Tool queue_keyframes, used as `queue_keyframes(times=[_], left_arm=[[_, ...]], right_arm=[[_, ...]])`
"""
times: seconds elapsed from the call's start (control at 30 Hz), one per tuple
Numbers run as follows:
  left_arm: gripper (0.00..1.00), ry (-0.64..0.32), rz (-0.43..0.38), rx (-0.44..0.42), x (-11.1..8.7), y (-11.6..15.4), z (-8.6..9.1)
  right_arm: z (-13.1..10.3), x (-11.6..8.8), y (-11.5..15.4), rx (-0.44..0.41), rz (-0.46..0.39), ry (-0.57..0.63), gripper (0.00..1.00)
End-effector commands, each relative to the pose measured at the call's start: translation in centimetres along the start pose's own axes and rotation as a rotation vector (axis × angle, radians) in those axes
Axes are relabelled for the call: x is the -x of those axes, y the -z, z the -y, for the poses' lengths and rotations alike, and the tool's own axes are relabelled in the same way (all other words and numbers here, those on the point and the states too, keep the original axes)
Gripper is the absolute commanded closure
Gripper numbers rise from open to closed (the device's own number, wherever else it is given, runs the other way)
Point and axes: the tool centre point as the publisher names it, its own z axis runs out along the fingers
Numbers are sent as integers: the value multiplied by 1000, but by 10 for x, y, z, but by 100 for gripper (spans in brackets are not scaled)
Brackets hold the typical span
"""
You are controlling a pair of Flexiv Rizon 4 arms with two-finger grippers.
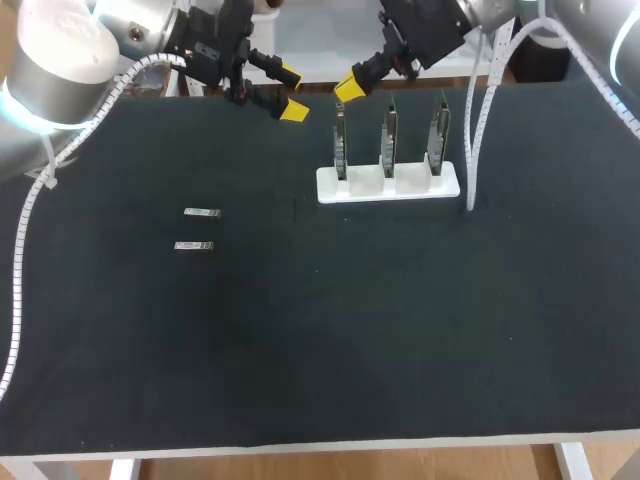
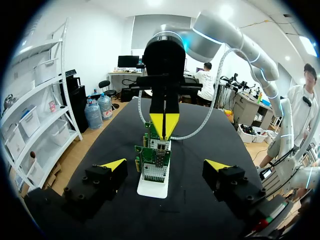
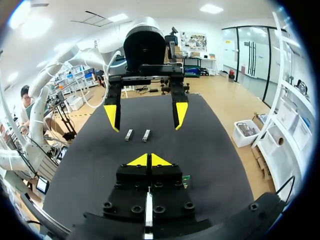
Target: Pick up the optical module with the left hand, and insert it into the network port with the right hand.
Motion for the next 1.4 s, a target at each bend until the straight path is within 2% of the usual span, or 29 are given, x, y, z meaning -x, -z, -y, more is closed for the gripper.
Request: queue_keyframes(times=[0.03,0.53,1.4], left_arm=[[0,0,-3,-2,1,0,-1],[0,0,-3,-2,1,0,-1],[0,0,-3,-2,1,0,-1]], right_arm=[[11,-2,-4,370,1,-7,100],[17,-2,-8,369,-2,-16,100],[10,-11,-14,381,-17,-42,100]])
